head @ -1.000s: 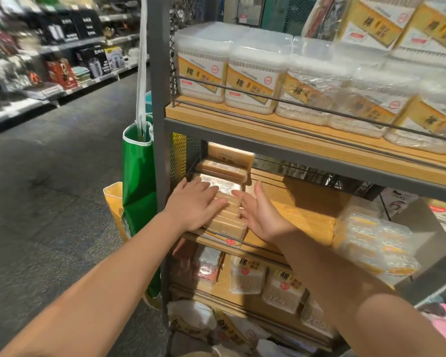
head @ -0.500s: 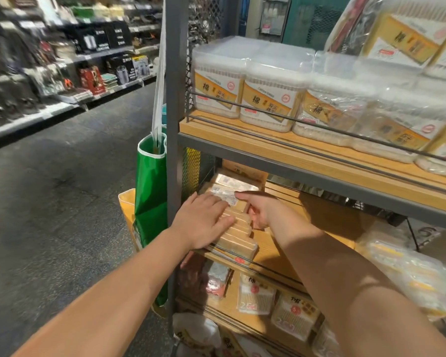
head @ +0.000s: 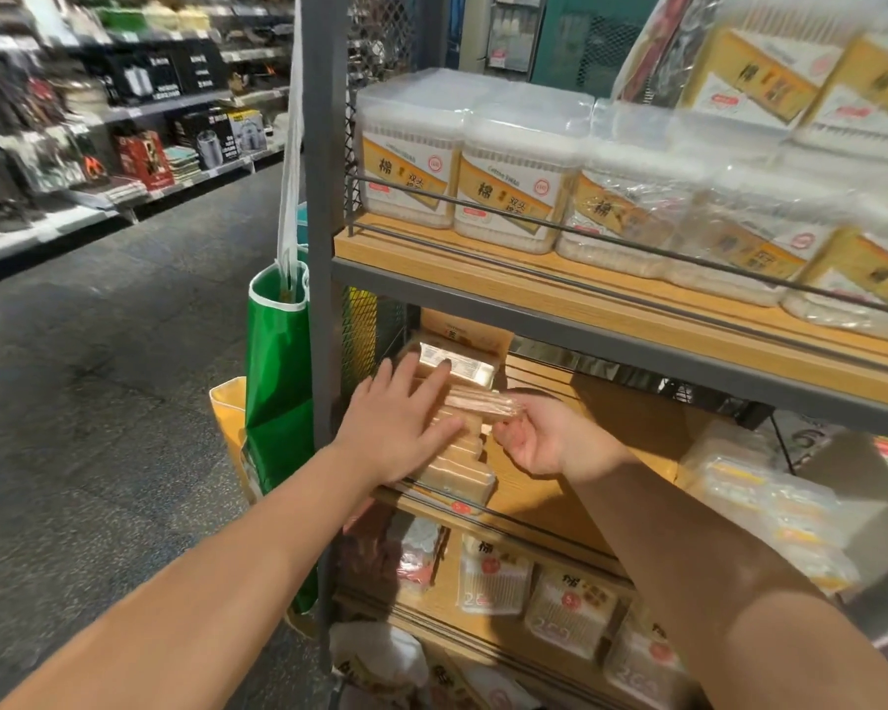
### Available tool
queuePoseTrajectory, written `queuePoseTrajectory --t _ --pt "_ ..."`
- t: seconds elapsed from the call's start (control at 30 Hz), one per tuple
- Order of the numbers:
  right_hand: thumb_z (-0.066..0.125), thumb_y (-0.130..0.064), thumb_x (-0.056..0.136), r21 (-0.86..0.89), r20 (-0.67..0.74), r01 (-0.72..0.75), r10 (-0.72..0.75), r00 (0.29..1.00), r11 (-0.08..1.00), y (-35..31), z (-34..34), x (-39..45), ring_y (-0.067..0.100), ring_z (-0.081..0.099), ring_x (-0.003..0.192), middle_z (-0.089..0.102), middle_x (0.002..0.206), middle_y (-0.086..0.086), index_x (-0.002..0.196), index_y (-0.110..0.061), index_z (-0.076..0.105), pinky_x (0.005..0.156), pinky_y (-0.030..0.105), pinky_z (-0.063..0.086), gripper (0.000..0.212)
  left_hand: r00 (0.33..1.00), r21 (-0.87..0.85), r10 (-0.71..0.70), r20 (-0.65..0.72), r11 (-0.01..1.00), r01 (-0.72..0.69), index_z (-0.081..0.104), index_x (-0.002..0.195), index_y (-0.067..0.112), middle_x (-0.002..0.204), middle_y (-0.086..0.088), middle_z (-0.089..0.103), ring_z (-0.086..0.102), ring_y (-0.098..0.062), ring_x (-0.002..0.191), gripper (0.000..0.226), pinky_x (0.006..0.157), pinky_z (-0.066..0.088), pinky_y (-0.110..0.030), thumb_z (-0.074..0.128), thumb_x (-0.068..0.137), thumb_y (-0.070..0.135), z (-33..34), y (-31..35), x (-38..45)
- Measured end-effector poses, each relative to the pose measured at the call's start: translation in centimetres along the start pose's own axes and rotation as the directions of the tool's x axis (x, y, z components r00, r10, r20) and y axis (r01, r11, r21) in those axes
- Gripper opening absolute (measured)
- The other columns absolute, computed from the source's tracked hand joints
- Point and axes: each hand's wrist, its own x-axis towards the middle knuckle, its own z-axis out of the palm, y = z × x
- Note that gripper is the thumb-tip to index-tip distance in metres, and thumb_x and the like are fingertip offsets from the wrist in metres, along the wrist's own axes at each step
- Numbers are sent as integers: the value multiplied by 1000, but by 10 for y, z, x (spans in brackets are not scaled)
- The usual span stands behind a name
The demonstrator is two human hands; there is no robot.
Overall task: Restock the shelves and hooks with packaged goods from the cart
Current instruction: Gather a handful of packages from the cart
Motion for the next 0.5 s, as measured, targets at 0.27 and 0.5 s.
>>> queuePoseTrajectory --t 0.27,0.5 --pt "17 -73 90 -657 -124 123 -268 955 743 27 23 -13 22 61 82 65 98 11 107 -13 60 65 28 47 76 996 11 41 79 999 -42 6 156 31 164 0 8 -1 -20 151 91 121 1 -49 -8 80 79 0 3 12" --pt "7 -69 96 -386 65 420 -430 901 822 47 15 -12 2 55 104 64 104 -16 111 -34 58 101 26 37 63 997 13 23 69 1000 -24 14 156 29 163 -1 15 5 -22 151 71 120 2 -49 6 95 66 -2 3 18"
